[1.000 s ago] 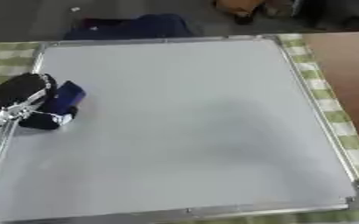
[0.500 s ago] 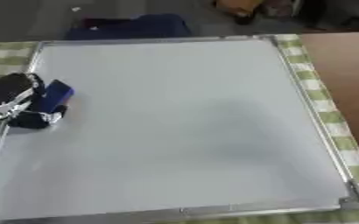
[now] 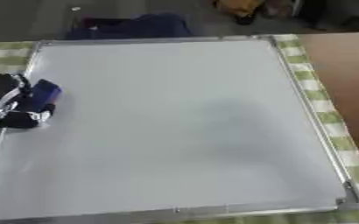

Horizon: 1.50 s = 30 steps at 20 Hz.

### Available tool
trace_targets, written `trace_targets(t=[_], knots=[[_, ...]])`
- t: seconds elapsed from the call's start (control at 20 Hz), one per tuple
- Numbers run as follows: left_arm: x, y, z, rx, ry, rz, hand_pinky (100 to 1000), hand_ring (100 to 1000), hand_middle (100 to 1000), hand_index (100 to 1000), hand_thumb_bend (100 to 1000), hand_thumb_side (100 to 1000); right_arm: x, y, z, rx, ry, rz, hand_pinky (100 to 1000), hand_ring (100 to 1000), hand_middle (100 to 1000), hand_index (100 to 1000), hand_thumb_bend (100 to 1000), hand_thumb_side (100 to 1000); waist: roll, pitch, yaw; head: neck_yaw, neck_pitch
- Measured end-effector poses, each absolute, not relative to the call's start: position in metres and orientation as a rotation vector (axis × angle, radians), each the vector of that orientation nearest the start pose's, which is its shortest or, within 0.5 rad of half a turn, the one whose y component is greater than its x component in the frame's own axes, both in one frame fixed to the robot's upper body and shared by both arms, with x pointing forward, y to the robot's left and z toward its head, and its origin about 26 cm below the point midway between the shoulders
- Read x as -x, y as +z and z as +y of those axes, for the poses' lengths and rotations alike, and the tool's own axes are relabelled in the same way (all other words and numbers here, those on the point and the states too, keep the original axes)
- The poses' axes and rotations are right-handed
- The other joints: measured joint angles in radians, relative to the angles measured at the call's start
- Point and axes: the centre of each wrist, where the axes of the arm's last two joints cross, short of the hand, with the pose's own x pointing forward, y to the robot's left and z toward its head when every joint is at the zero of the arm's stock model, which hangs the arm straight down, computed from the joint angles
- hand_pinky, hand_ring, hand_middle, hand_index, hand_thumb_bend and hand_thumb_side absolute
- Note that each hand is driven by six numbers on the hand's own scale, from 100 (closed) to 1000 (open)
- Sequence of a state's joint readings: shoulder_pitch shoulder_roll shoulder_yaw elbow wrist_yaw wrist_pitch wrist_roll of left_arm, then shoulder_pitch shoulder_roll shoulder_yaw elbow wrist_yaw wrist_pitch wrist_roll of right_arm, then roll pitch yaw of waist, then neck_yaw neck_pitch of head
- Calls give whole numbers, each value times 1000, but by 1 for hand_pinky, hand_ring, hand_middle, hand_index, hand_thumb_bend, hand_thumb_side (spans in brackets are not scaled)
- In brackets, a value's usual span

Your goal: Wipe the whiteboard clean with a brush.

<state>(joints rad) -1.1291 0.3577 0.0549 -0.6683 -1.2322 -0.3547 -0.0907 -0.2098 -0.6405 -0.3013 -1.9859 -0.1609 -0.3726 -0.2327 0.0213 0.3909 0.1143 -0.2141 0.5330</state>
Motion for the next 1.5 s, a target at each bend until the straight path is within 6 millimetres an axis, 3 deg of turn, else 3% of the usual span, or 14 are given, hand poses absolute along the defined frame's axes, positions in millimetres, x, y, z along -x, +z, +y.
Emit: trace_targets(t=[0.05, 0.1, 0.65, 1.5], knots=[[-510, 218, 272, -1121, -1443, -1592, 612, 446, 213, 143, 149, 503, -272, 250, -376, -732, -231, 3469, 732, 579, 457, 260, 189, 952, -1, 0, 0, 0, -1], [-510, 218, 272, -1120, -1439, -1592, 609, 443, 210, 143, 114, 464, -272, 250, -376, -731, -230, 3470, 732, 580, 457, 260, 194, 958, -2, 0, 0, 0, -3], [-512, 229, 268, -1060, -1477, -1625, 600, 434, 201, 143, 105, 478, -273, 251, -376, -725, -239, 3466, 732, 580, 456, 260, 194, 957, -5, 10, -6, 7, -12], [-510, 235, 218, -983, -1739, -1692, 620, 452, 218, 143, 135, 467, -273, 253, -375, -718, -240, 3467, 734, 580, 456, 261, 192, 953, 2, 10, -14, 10, -16]])
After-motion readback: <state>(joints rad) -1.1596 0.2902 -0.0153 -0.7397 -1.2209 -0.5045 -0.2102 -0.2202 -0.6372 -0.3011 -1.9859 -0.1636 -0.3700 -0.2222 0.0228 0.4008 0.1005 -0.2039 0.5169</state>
